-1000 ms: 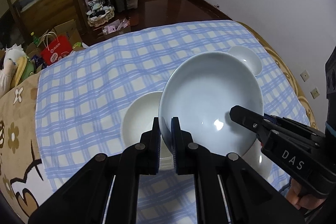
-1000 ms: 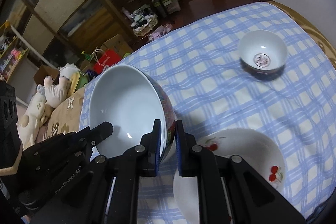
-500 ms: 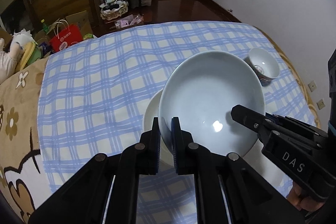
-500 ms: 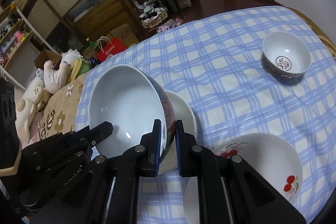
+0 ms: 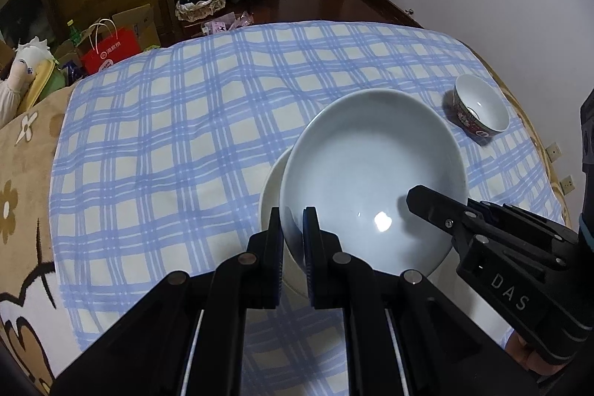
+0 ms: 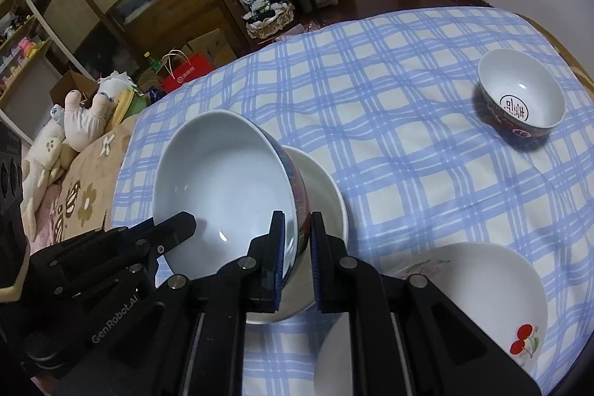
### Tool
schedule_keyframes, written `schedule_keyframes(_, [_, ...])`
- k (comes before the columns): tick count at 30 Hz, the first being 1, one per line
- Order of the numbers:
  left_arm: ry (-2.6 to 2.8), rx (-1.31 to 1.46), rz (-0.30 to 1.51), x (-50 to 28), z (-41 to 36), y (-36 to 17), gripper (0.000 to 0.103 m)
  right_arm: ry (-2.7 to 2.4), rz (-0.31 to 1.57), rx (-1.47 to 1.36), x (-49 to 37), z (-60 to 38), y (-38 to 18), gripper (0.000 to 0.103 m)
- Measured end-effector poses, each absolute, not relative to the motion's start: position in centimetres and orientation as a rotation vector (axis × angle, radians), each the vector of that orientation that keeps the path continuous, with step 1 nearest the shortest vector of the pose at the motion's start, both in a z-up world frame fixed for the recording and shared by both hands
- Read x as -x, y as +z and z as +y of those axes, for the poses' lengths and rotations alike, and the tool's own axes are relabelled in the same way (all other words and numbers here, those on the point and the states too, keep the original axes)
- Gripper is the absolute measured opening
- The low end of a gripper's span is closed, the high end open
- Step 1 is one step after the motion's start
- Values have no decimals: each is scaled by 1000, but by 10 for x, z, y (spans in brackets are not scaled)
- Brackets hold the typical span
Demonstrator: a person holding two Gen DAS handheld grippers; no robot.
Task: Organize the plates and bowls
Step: 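Lower the held bowl into the first white bowl with both grippers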
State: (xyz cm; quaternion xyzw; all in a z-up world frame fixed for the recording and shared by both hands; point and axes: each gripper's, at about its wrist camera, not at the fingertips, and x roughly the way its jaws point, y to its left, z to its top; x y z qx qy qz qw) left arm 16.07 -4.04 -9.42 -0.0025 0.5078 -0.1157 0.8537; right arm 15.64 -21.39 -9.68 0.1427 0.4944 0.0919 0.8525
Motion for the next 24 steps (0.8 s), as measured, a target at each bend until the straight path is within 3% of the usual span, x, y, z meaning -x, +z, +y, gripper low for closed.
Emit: schedule_keyframes(24, [-247, -7, 1109, -168, -43, -118, 11, 149, 1063, -239, -159, -206, -113, 14])
